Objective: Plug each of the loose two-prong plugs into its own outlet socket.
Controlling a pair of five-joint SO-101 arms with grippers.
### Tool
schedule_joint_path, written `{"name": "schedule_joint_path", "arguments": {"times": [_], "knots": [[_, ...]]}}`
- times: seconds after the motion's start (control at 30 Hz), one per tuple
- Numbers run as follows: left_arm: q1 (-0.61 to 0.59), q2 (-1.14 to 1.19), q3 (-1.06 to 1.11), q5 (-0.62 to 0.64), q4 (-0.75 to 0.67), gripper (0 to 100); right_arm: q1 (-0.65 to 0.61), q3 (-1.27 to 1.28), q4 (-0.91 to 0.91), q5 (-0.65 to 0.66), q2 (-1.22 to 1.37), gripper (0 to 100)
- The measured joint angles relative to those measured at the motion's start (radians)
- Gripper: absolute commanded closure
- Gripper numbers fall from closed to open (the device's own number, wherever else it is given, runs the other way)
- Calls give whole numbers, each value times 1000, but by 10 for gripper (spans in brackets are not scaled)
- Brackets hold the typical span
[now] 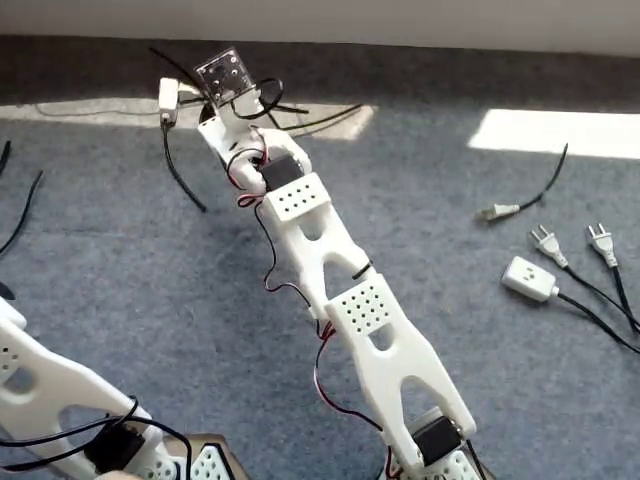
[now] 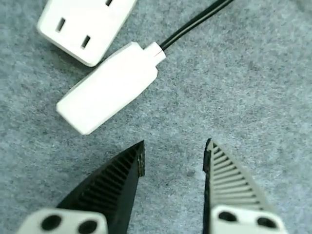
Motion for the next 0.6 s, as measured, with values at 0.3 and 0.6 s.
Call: {"name": "schedule_joint_path", "arguments": {"times": [0.3,0.6], "knots": [[-15,0,0,0,0,793,-12,-138,61,0,-11,793],[-12,0,-95,-2,0,790,-126,-153,489,0,-224,793]]}}
